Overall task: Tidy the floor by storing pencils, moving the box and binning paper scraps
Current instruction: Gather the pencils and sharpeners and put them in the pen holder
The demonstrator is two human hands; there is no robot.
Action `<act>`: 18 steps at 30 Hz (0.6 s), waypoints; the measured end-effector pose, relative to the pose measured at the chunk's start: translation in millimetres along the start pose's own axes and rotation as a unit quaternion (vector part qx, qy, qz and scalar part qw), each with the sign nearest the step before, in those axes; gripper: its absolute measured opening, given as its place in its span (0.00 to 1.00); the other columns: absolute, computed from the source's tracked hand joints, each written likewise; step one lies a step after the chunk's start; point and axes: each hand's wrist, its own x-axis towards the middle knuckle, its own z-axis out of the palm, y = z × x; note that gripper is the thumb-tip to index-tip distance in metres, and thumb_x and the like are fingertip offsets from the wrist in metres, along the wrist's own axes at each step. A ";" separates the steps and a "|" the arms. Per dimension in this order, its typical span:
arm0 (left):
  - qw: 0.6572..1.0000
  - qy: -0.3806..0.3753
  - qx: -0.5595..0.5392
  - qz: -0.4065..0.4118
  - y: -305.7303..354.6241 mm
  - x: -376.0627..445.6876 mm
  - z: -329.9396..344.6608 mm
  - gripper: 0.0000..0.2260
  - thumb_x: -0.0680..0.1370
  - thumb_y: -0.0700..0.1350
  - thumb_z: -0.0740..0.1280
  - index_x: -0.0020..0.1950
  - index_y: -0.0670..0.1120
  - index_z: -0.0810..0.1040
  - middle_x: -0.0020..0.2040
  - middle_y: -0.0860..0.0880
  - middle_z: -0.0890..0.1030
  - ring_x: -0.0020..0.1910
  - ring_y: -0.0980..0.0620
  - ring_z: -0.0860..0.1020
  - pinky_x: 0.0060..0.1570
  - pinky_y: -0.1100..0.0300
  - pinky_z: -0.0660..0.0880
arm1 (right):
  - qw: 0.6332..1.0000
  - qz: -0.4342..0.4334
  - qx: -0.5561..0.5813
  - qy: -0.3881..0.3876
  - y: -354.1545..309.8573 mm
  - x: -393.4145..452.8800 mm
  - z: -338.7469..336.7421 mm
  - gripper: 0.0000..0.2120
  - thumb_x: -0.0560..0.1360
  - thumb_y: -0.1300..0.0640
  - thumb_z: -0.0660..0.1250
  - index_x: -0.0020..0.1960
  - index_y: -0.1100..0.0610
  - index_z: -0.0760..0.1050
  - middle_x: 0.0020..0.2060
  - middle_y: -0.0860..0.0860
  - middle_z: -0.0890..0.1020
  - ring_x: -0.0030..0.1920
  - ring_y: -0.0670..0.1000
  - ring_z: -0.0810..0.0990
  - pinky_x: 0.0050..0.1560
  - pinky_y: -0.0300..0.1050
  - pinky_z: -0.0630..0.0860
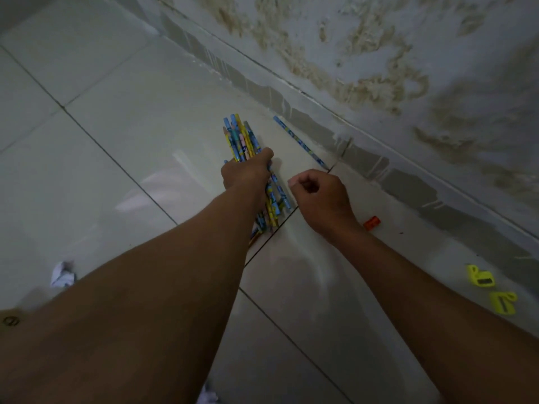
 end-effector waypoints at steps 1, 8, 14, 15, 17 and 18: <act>1.000 0.000 0.001 0.001 0.3 0.9 -1.2 0.26 0.65 0.48 0.79 0.58 0.36 0.79 0.42 0.42 0.84 0.32 0.49 0.77 0.37 0.57 0.77 | 0.999 -0.017 -0.020 0.025 0.6 3.5 -0.4 0.05 0.74 0.52 0.68 0.38 0.48 0.78 0.32 0.41 0.80 0.36 0.39 0.79 0.37 0.33 0.73; 0.999 -0.015 0.033 0.005 -0.9 5.7 -11.3 0.12 0.70 0.47 0.77 0.46 0.40 0.83 0.33 0.48 0.82 0.22 0.54 0.74 0.28 0.63 0.75 | 0.975 -0.014 -0.215 0.059 13.5 43.4 -1.5 0.15 0.76 0.53 0.63 0.62 0.53 0.76 0.60 0.52 0.76 0.62 0.55 0.73 0.61 0.52 0.70; 1.000 -0.001 0.007 -0.020 3.9 6.3 -21.8 0.07 0.71 0.45 0.76 0.41 0.44 0.81 0.32 0.50 0.80 0.26 0.57 0.76 0.21 0.69 0.72 | 0.957 0.008 -0.280 0.071 14.2 52.1 1.1 0.11 0.77 0.57 0.62 0.57 0.53 0.79 0.57 0.55 0.76 0.62 0.59 0.72 0.59 0.54 0.69; 1.000 -0.005 -0.006 -0.023 3.6 6.0 -22.4 0.07 0.72 0.44 0.76 0.41 0.43 0.81 0.32 0.49 0.80 0.25 0.56 0.76 0.21 0.69 0.73 | 0.958 0.018 -0.277 0.076 12.3 52.8 1.9 0.10 0.77 0.57 0.62 0.54 0.52 0.79 0.55 0.55 0.76 0.60 0.59 0.72 0.58 0.54 0.70; 0.999 -0.023 -0.039 -0.023 1.9 4.7 -22.8 0.05 0.74 0.41 0.74 0.40 0.41 0.80 0.32 0.46 0.80 0.27 0.53 0.78 0.25 0.66 0.76 | 0.958 0.040 -0.275 0.075 10.2 53.0 4.5 0.09 0.77 0.58 0.61 0.51 0.52 0.79 0.54 0.54 0.77 0.59 0.59 0.74 0.57 0.54 0.69; 0.998 -0.034 -0.055 -0.023 0.6 3.9 -22.5 0.05 0.75 0.39 0.73 0.41 0.40 0.80 0.32 0.45 0.81 0.28 0.53 0.79 0.28 0.65 0.78 | 0.957 0.046 -0.277 0.073 10.1 51.6 5.6 0.09 0.77 0.59 0.60 0.51 0.52 0.78 0.54 0.54 0.77 0.58 0.59 0.74 0.57 0.53 0.69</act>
